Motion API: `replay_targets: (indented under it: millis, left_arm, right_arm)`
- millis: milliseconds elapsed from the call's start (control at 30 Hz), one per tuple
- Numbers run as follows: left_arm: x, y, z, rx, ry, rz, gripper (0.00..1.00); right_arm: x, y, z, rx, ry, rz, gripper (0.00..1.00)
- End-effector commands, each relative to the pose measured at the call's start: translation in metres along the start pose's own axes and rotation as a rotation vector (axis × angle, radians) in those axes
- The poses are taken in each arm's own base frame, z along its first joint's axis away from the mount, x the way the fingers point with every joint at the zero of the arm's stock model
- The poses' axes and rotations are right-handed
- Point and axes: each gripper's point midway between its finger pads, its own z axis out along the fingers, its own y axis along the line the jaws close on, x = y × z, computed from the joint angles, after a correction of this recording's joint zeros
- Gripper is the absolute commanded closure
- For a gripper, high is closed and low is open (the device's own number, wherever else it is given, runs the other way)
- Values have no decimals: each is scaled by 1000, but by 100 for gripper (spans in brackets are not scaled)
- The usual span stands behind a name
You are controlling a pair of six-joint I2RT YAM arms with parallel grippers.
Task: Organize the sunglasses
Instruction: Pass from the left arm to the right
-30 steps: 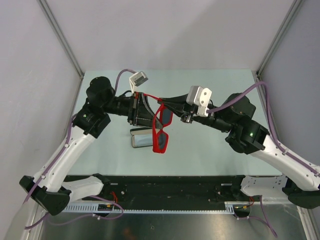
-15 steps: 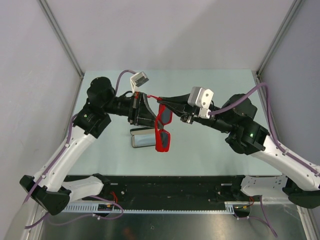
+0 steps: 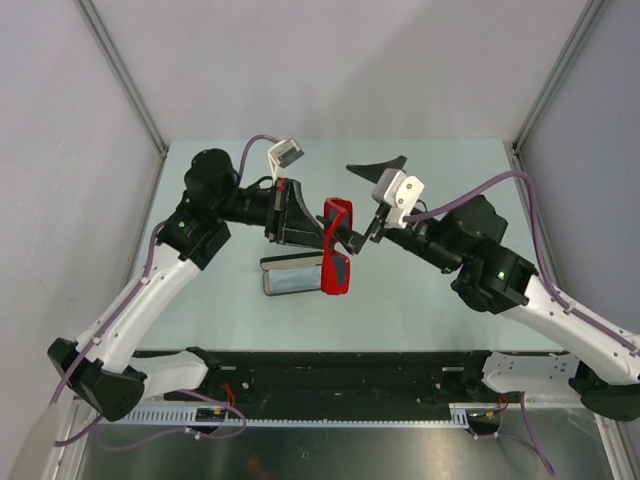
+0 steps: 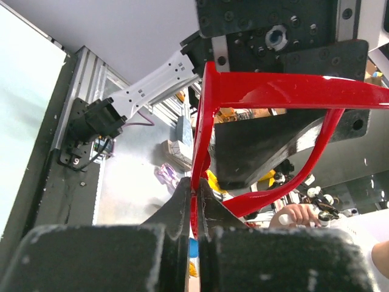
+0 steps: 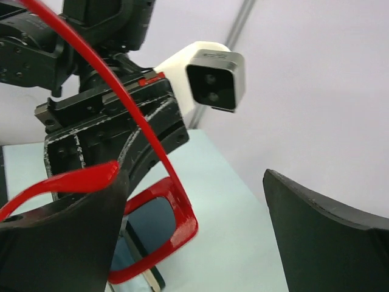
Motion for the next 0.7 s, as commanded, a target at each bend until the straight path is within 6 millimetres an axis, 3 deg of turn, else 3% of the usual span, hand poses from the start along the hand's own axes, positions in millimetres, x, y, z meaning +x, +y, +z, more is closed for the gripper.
replay_targets:
  millis: [0,167,333,433,467,533,567,667]
  left_arm:
    - [-19,-6,-1,20,-16,113,100]
    - [-36,1,-4,12,-26,137,100]
    - [-57,7,-11,-11,-61,168,99]
    - [-68,19,-11,-36,-86,161,99]
    - [-71,23,-10,-44,-94,158,100]
    - [-74,31,-9,-63,-112,143,100]
    - [-76,33,-9,-71,-121,143,100]
    - [-81,43,-9,-99,-148,133,99]
  right_arm:
    - [-24,-36,-27,150,-40,-15,1]
    - [-36,-50,-45,194,-69,17,0]
    - [-15,-63,-62,268,30,43,0]
    - [-23,-56,-72,237,3,120,26]
    - [-32,-48,-72,188,-32,154,43]
    - [-39,-33,-68,108,-66,221,56]
    - [-41,-21,-64,41,-76,240,68]
    - [-32,7,-45,-98,-58,326,85]
